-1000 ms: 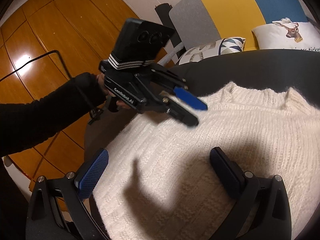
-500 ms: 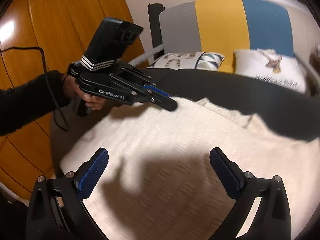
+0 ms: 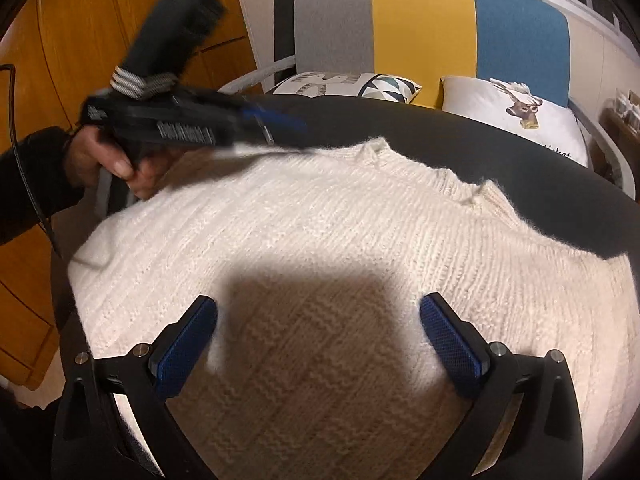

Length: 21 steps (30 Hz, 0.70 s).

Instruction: Fold clothes

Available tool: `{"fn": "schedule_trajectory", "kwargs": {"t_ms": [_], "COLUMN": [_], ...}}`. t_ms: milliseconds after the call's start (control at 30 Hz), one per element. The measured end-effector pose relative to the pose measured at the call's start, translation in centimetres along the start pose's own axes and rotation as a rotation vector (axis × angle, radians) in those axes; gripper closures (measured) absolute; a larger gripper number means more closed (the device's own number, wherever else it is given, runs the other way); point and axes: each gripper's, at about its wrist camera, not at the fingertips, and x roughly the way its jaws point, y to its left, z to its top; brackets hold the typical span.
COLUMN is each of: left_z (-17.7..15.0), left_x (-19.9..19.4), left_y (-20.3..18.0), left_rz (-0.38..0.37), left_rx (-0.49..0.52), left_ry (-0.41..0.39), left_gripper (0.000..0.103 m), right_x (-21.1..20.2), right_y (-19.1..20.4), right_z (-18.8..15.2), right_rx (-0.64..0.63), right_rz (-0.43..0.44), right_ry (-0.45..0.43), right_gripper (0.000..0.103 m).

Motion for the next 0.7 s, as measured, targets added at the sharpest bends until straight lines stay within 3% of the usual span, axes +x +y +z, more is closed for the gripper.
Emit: {"fn": "schedule_trajectory", "kwargs": {"t_ms": [100,167,267,367,500,567,700], "left_z": [-1.3,-2.4,-3.2,-3.1,-3.2,-3.2,-4.3], "left_x": [-1.5,-0.9,2.2,3.8,4.2,3.2,-0.3], "left_y": [-0.4,-1.6,-2.2,-0.8,-0.9,-1.6,-1.7], "left_rz": [0.007,0.009,0.118,0.241,0.314,0.320,0.237], "left_rx": [-0.029,-0.007,-0.003,-0.084,-0.110,-0.123,-0.292], "left_ry": [-0.001,0.058,0.160,0.155,0.129,0.103,0.043], "left_gripper": [0.073,0.073,0.070,0.067,0.067,0.067,0.067], "right_x": [-0.1,-0.2,-0.2,-0.2,-0.3,-0.4,-0.4], "right_y": [0.0,-0.2,-0.2,-0.3,-0.8,-1.1,-1.2], "right_z": [0.1,0.1,0.1,0.0,-0.1,-0.1,-0.1], "right_rx": [0.002,0.007,0.008,0.007,0.025,0.042,0.046], "right_rz": [0.003,0.010,0.013,0.013,0.034,0.052,0.059], "right_ry": [-0.005,-0.010,-0.013,-0.015,-0.029,-0.036,-0.040], "right_gripper": [0.000,0.000,0.000,0.000,0.000,0.000,0.000]}}
